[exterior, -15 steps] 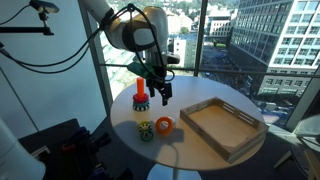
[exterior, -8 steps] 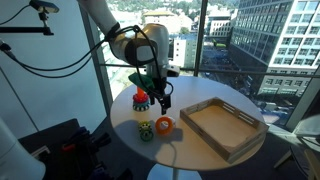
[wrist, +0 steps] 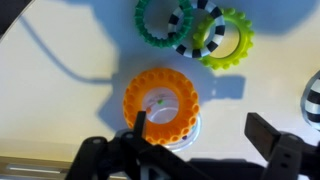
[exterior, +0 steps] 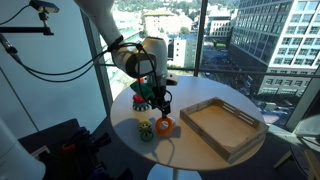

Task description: Put the orange ring on the orange stand.

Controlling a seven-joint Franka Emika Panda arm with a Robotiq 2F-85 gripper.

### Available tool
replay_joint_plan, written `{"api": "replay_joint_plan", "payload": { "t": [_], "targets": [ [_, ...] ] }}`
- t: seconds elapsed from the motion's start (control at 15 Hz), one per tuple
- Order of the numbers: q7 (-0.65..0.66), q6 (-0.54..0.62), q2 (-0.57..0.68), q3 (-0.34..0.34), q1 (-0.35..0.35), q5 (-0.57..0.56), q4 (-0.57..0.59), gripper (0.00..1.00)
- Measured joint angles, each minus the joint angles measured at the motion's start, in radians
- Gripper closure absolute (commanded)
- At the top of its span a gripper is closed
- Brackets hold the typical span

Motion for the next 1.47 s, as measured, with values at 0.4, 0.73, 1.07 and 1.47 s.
{"api": "replay_joint_plan", "payload": {
  "t": [0.4, 0.73, 1.07, 1.47],
  "targets": [
    [-0.002, 0.026, 0.071, 0.006, -0.001, 0.005, 0.038, 0.0],
    [-0.011, 0.034, 0.108, 0.03, -0.01, 0.036, 0.062, 0.0],
    [-0.018, 0.035, 0.127, 0.043, -0.022, 0.05, 0.073, 0.34],
    [-0.025, 0.036, 0.132, 0.05, -0.039, 0.06, 0.075, 0.82]
  ]
}}
